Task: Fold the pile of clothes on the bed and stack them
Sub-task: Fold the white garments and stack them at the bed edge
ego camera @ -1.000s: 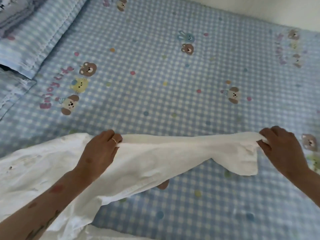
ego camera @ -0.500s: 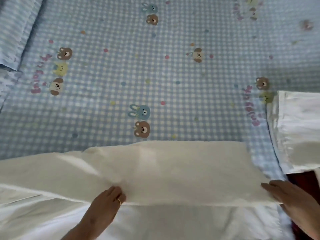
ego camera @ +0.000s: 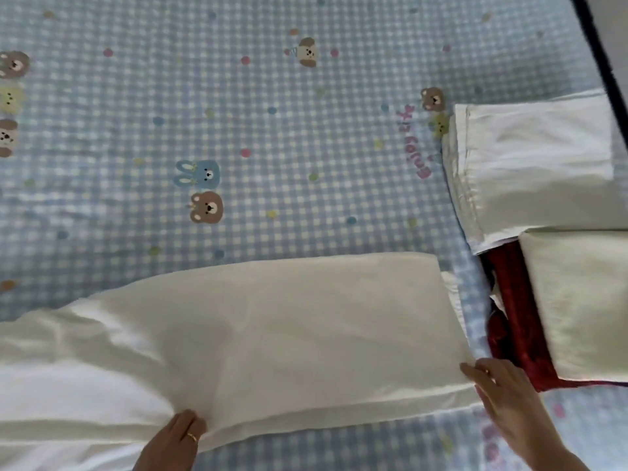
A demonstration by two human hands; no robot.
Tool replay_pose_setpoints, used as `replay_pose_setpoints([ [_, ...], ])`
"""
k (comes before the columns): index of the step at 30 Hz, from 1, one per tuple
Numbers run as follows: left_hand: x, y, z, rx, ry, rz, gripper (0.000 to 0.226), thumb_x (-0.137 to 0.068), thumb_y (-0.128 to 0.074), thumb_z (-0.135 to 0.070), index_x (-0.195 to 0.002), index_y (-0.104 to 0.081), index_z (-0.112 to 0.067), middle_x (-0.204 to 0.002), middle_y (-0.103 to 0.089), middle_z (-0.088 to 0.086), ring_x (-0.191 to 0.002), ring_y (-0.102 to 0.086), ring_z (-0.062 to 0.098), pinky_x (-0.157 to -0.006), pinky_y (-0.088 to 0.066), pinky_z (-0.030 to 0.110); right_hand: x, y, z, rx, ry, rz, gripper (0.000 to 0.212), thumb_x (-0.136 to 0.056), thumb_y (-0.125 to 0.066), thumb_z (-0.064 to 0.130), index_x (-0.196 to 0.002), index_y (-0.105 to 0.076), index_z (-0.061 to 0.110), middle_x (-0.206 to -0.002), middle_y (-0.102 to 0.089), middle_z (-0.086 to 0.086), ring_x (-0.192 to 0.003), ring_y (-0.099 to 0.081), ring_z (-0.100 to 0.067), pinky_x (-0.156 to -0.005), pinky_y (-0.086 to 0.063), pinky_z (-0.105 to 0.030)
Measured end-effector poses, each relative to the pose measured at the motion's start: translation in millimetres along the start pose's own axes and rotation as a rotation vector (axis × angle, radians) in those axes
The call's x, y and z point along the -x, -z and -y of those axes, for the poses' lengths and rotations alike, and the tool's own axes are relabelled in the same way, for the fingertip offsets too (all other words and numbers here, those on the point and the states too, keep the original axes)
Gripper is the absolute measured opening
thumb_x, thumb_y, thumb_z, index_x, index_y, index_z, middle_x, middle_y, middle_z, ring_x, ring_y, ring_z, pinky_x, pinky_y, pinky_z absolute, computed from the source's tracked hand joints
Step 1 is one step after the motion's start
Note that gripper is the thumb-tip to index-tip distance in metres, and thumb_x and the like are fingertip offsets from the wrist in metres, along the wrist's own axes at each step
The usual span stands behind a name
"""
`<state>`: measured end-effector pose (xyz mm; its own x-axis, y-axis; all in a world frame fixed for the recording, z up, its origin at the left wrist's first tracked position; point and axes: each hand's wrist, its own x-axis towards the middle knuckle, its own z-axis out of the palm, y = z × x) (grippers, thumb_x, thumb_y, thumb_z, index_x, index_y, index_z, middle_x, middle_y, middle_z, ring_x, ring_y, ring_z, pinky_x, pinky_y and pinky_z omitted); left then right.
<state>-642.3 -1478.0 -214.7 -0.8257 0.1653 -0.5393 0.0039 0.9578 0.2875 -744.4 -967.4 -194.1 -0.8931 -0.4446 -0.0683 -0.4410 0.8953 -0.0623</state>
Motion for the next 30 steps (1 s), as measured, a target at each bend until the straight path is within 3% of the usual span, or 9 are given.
replay_pose_setpoints([
  [3, 8.1, -31.3, -4.7, 0.020, 0.026, -0.178, 0.026, -0.075, -0.036, -0.007, -0.089, -0.050, -0.023, -0.096, -0.046, -0.005, -0.068, -0.062, 0.007, -0.050, -0.046, 0.021, 20.6, -3.6, 0.5, -0.013, 0.043, 0.034, 0.051, -0.101, -0.024, 0.021, -0.086, -0.071, 0.011, -0.089, -0.054, -0.006, -0.070, -0.055, -0.026, -0.048, -0.049, -0.030],
  [5, 13.6, -46.8, -7.4, 0.066, -0.007, -0.198, 0.019, -0.072, -0.036, -0.011, -0.089, -0.044, -0.014, -0.093, -0.042, -0.005, -0.074, -0.058, 0.008, -0.047, -0.048, 0.022, 24.6, -1.5, 7.4, -0.066, -0.017, 0.149, 0.018, -0.080, -0.054, 0.004, -0.087, -0.068, 0.013, -0.088, -0.056, -0.007, -0.055, -0.064, -0.026, -0.042, -0.049, -0.024],
  [7, 15.5, -45.4, -8.6, 0.089, 0.053, -0.178, 0.017, -0.077, -0.042, -0.012, -0.093, -0.050, -0.014, -0.097, -0.047, -0.005, -0.077, -0.062, 0.007, -0.054, -0.050, 0.018, 28.3, -10.0, 8.3, -0.153, -0.127, 0.182, 0.032, -0.063, -0.056, -0.002, -0.088, -0.068, 0.014, -0.085, -0.063, -0.012, -0.063, -0.067, -0.025, -0.051, -0.050, -0.023],
  [9, 13.3, -41.7, -15.3, 0.080, 0.026, -0.154, 0.016, -0.079, -0.048, -0.012, -0.089, -0.056, -0.023, -0.093, -0.050, -0.005, -0.068, -0.066, 0.013, -0.055, -0.050, 0.020, 22.5, -12.8, 7.6, -0.274, -0.344, 0.146, 0.034, -0.071, -0.045, -0.003, -0.093, -0.067, 0.009, -0.096, -0.061, -0.013, -0.088, -0.062, -0.016, -0.075, -0.044, -0.022],
  [12, -17.4, -28.3, -49.9, 0.099, -0.110, -0.228, 0.031, -0.095, -0.031, -0.029, -0.091, -0.061, -0.021, -0.092, -0.056, -0.005, -0.076, -0.055, 0.014, -0.063, -0.043, 0.021, 3.8, -16.6, 12.1, -0.352, -0.697, 0.092, 0.020, -0.086, -0.054, -0.003, -0.103, -0.061, 0.005, -0.103, -0.058, -0.012, -0.088, -0.061, -0.032, -0.075, -0.043, -0.032],
  [19, -212.3, 33.8, -228.1, 0.134, -0.388, -0.368, 0.022, -0.074, -0.074, -0.004, -0.097, -0.071, -0.004, -0.097, -0.070, 0.010, -0.090, -0.066, 0.029, -0.078, -0.056, 0.033, -6.9, -24.9, 24.2, -0.375, -0.852, 0.203, 0.027, -0.082, -0.070, 0.017, -0.104, -0.062, 0.004, -0.097, -0.058, -0.013, -0.091, -0.058, -0.035, -0.077, -0.049, -0.042],
  [23, -283.9, 29.7, -287.1, -0.026, -0.461, -0.210, 0.037, -0.093, -0.053, -0.019, -0.128, -0.053, -0.008, -0.125, -0.054, 0.008, -0.115, -0.049, 0.028, -0.097, -0.037, 0.036, 12.9, -31.6, 28.2, -0.364, -0.953, 0.318, 0.045, -0.087, -0.059, 0.039, -0.120, -0.052, 0.009, -0.112, -0.054, -0.011, -0.104, -0.056, -0.031, -0.081, -0.048, -0.039],
  [27, -301.3, 23.2, -298.9, -0.060, -0.399, -0.225, 0.032, -0.094, -0.050, -0.029, -0.122, -0.057, -0.016, -0.115, -0.053, 0.003, -0.108, -0.046, 0.023, -0.090, -0.031, 0.031, 22.1, -24.6, 29.4, -0.609, -1.081, 0.277, 0.060, -0.088, -0.059, 0.040, -0.140, -0.036, 0.021, -0.127, -0.045, -0.004, -0.108, -0.059, -0.024, -0.079, -0.047, -0.034],
  [30, -302.0, 32.2, -304.8, 0.001, -0.381, -0.242, 0.022, -0.094, -0.051, -0.027, -0.112, -0.060, -0.018, -0.106, -0.062, 0.002, -0.102, -0.052, 0.023, -0.087, -0.032, 0.033, 23.7, -18.0, 24.5, -0.669, -1.097, 0.190, 0.046, -0.081, -0.070, 0.029, -0.120, -0.052, 0.013, -0.111, -0.050, -0.004, -0.096, -0.062, -0.028, -0.073, -0.051, -0.039],
])
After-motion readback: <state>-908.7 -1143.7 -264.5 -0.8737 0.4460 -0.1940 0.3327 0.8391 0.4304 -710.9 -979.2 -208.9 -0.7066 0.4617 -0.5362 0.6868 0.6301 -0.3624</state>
